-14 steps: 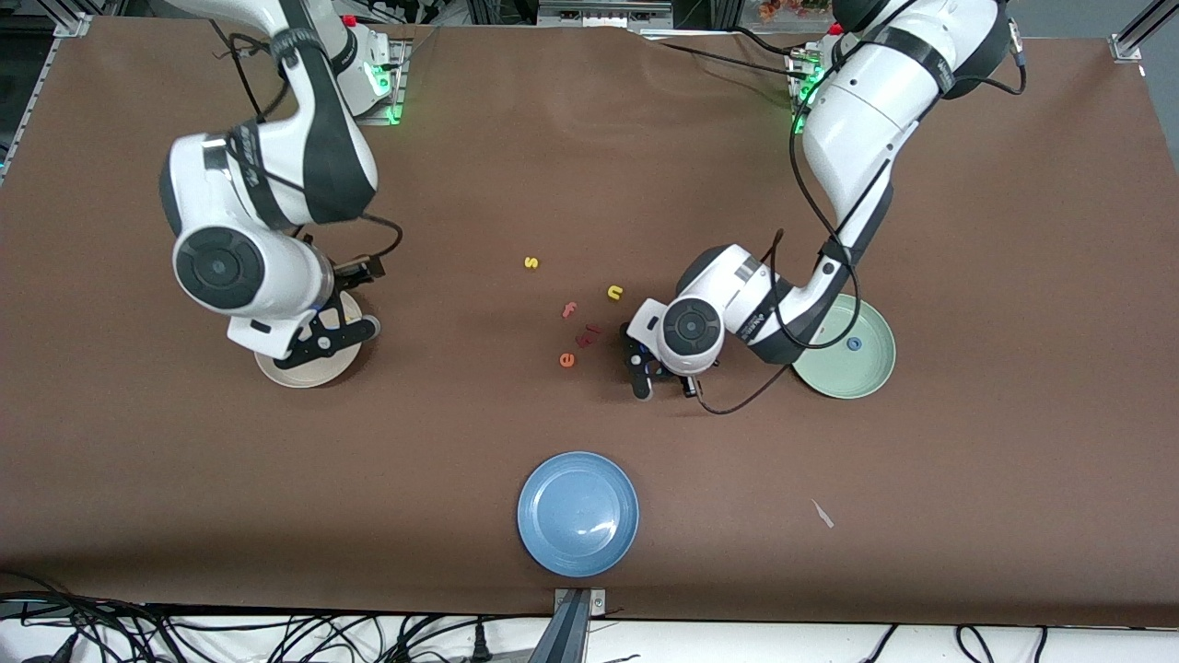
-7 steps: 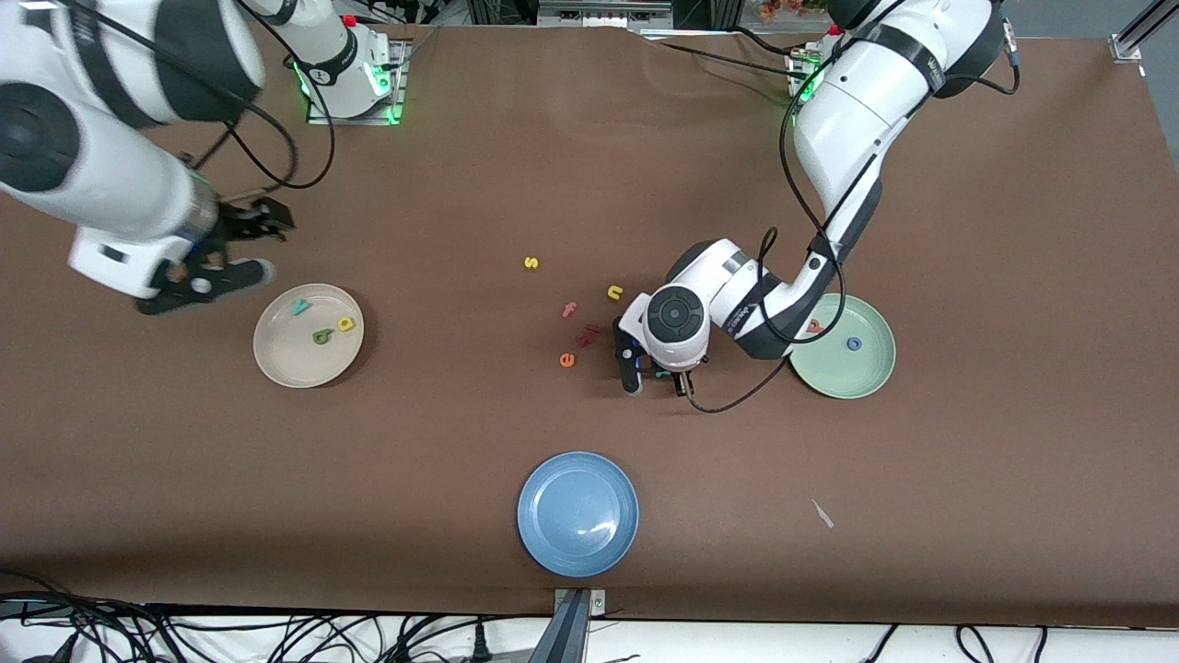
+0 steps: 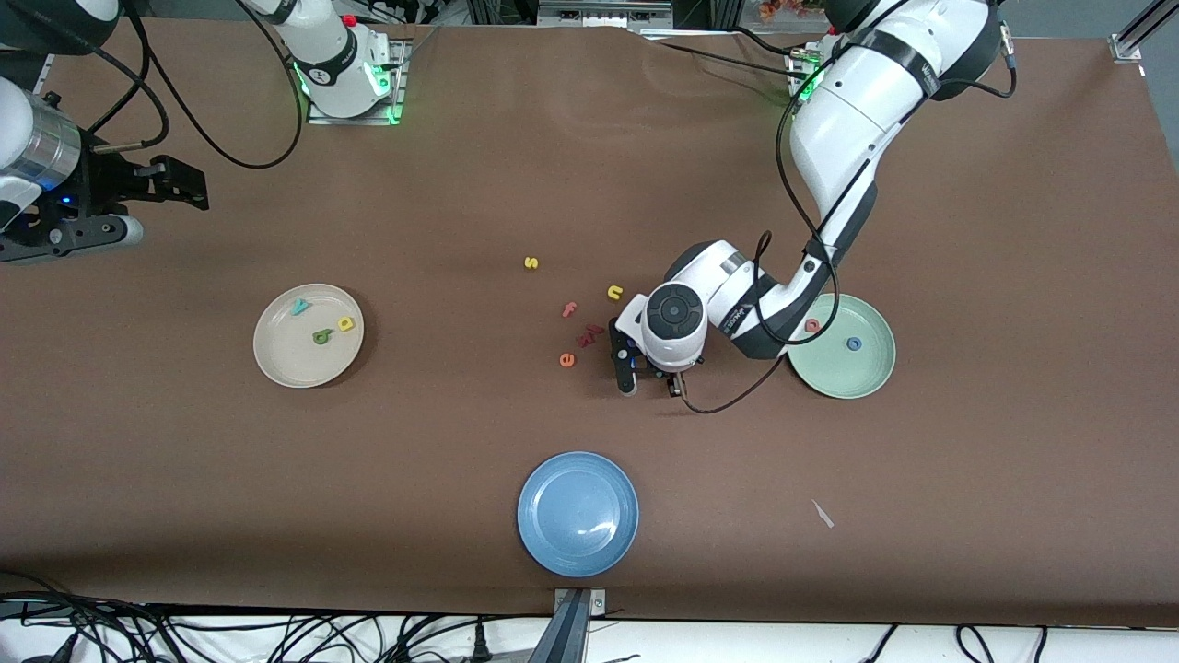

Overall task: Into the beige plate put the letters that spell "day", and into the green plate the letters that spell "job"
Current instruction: 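Return the right arm to rest while the left gripper grasps the cyan j, then carry the cyan j onto the green plate and open the left gripper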

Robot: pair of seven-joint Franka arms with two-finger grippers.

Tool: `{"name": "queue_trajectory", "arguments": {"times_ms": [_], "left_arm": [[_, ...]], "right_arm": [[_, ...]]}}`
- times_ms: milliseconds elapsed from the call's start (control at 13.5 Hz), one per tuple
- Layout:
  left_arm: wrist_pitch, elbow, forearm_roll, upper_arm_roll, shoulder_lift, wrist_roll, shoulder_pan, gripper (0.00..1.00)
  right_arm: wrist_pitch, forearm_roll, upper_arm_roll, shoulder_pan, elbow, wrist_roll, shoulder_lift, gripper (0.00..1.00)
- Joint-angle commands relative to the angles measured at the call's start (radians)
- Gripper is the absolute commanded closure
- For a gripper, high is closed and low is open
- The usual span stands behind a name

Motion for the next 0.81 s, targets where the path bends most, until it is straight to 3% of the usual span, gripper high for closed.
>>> {"name": "queue_trajectory", "arguments": {"times_ms": [0, 74, 296, 739], "left_arm": [[0.014, -0.004, 0.033, 0.005, 0.003, -0.009, -0.009, 0.92], [0.012, -0.003, 0.033, 0.005, 0.002, -0.011, -0.012, 0.98], [-0.023, 0.006, 0.028, 0.005, -0.024, -0.014, -0.002, 1.0], [-0.35, 0.008, 0.027, 0.006, -0.18, -0.14, 0.106, 1.0]], "right_arm": [[0.051, 0.008, -0.013, -0.006, -0.043, 0.021, -0.02, 0.0], [0.054, 0.011, -0.015, -0.006, -0.041, 0.023, -0.017, 0.0], [0.071, 0.017, -0.013, -0.003, -0.043, 0.113, -0.008, 0.0], [0.073, 0.024, -0.013, -0.003, -0.041, 0.125, -0.007, 0.0]]}}
